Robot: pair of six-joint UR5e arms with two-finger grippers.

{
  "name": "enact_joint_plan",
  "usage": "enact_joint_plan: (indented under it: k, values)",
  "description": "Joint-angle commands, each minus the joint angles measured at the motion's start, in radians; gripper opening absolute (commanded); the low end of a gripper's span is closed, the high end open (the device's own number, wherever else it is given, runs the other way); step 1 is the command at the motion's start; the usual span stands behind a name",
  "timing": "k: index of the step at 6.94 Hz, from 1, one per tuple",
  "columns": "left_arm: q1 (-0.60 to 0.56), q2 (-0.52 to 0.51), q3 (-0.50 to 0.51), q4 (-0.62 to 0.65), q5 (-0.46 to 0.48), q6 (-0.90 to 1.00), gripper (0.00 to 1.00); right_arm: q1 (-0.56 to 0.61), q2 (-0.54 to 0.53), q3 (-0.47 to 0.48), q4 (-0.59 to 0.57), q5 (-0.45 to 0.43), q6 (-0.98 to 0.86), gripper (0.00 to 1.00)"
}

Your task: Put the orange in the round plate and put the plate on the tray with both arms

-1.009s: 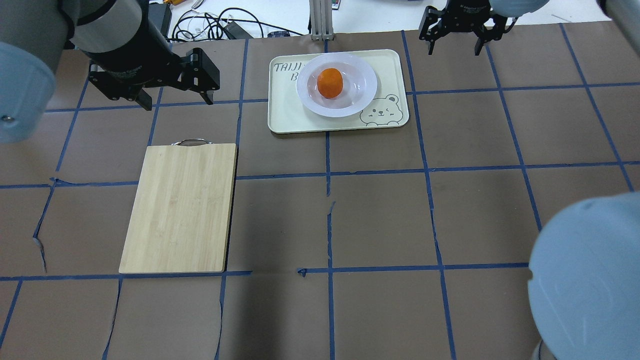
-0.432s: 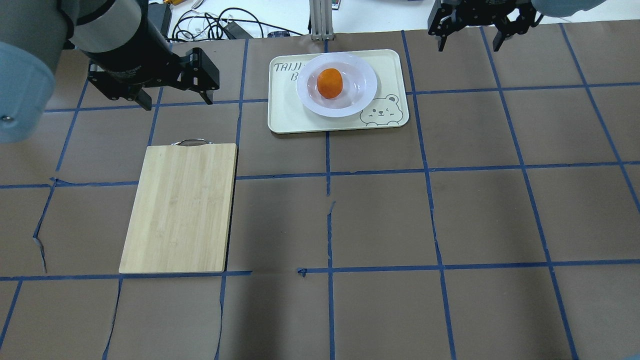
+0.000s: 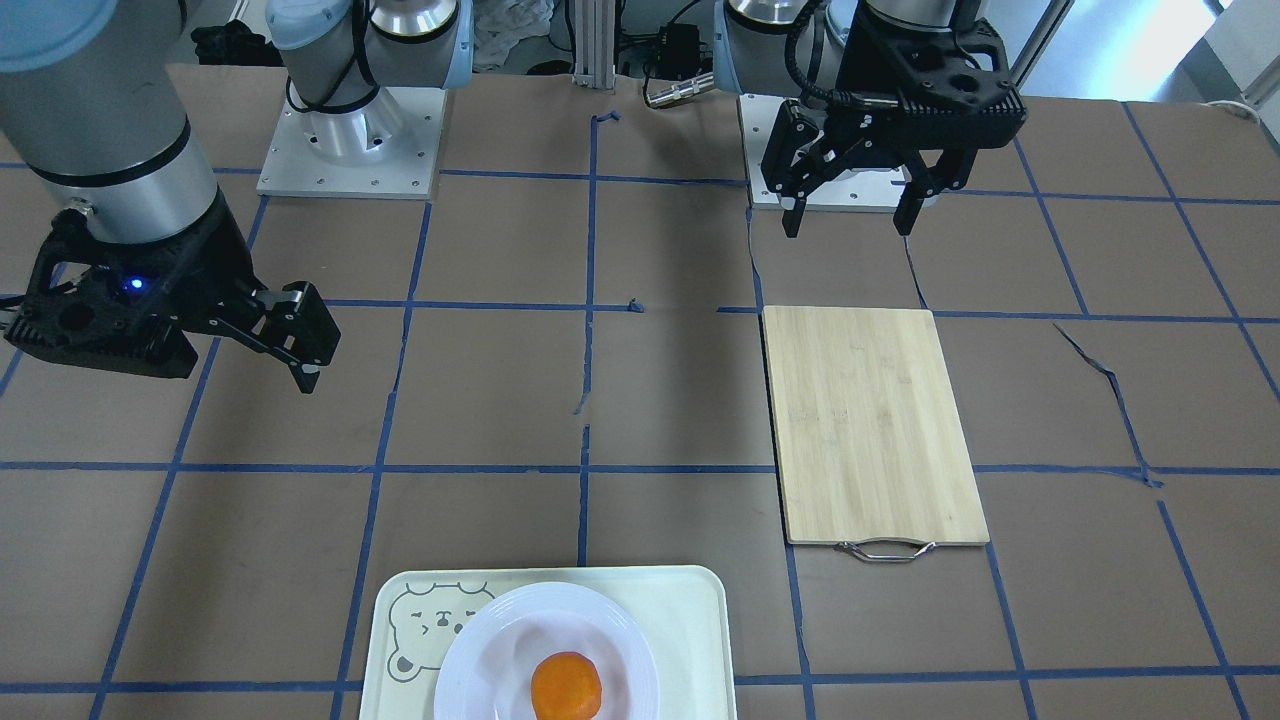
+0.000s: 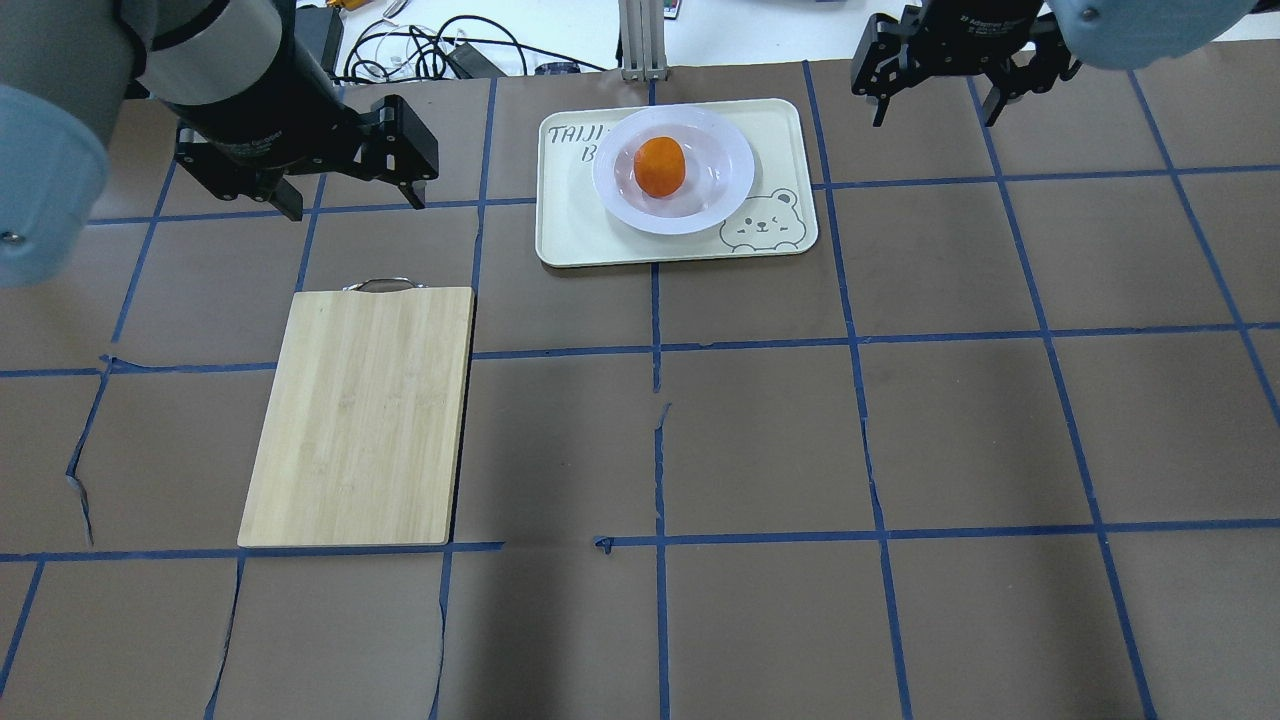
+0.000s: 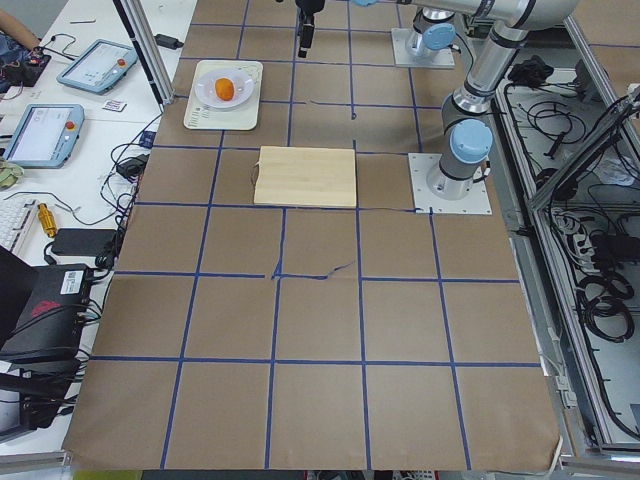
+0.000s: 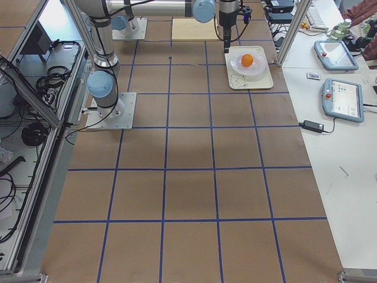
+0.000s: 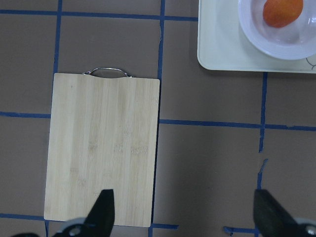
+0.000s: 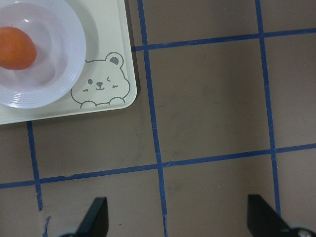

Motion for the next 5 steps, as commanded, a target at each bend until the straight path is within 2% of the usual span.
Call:
enact_joint_plan:
  k: [1, 3, 5]
  values:
    - [0.000, 0.002, 0.000, 0.000, 0.000, 0.000, 1.00, 0.009, -0.042, 0.032, -0.002, 0.025, -0.004, 1.00]
    - [-0.002, 0.002, -0.002, 0.000, 0.003, 0.002, 1.00, 0.009, -0.048, 0.091, -0.080, 0.027, -0.003, 1.00]
    - [-0.002, 0.002, -0.002, 0.000, 0.005, 0.002, 1.00, 0.005, -0.063, 0.088, -0.102, 0.030, -0.009, 1.00]
